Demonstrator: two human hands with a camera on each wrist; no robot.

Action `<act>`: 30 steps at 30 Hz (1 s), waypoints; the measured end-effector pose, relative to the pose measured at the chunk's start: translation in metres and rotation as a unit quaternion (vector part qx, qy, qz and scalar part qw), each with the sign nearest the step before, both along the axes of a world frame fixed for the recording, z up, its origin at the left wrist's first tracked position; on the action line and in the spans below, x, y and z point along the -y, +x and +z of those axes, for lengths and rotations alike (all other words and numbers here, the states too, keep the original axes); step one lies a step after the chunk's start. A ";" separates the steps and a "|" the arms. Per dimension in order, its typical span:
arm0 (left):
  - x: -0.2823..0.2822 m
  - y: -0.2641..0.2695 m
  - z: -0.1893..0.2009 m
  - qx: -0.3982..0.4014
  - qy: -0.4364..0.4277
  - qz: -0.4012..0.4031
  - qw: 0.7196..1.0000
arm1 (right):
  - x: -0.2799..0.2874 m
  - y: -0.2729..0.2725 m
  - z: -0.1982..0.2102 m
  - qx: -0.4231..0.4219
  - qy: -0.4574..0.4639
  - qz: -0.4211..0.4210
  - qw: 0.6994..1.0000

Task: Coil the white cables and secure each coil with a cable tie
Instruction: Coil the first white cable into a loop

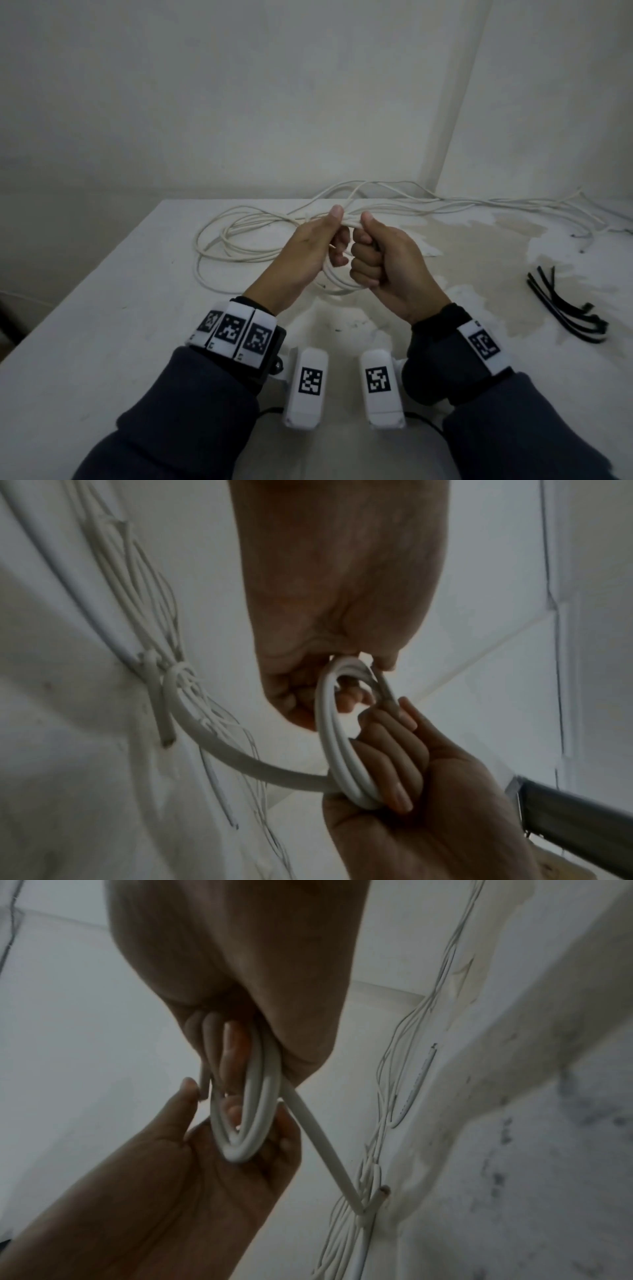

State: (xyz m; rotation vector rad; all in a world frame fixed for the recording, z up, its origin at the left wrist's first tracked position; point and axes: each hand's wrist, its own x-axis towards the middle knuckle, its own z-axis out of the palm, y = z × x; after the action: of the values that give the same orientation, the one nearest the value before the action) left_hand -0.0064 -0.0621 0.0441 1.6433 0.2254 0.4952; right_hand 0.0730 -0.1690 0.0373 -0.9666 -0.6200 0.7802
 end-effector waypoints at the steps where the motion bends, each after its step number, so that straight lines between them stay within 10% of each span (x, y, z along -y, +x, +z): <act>1: -0.001 0.001 0.000 -0.026 0.016 0.018 0.999 | 0.001 0.002 0.000 -0.021 0.010 -0.016 1.000; 8: -0.010 -0.008 -0.014 -0.295 -0.059 0.044 0.953 | 0.011 0.019 0.002 -0.205 0.156 -0.045 0.965; 15: -0.009 0.001 -0.018 0.000 -0.212 0.109 0.971 | 0.000 0.012 -0.008 -0.198 0.101 -0.028 0.975; 25: 0.002 -0.005 -0.011 -0.051 -0.026 -0.075 0.996 | 0.000 0.023 -0.018 -0.282 0.156 -0.114 0.940; 30: -0.001 -0.005 -0.009 -0.048 -0.009 -0.044 0.998 | 0.003 0.025 -0.018 -0.218 0.081 -0.100 0.967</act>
State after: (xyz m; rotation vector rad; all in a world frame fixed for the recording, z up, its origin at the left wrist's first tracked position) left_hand -0.0116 -0.0607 0.0355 1.6535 0.2276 0.3471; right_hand 0.0976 -0.1722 0.0197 -0.6658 -0.1941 0.7189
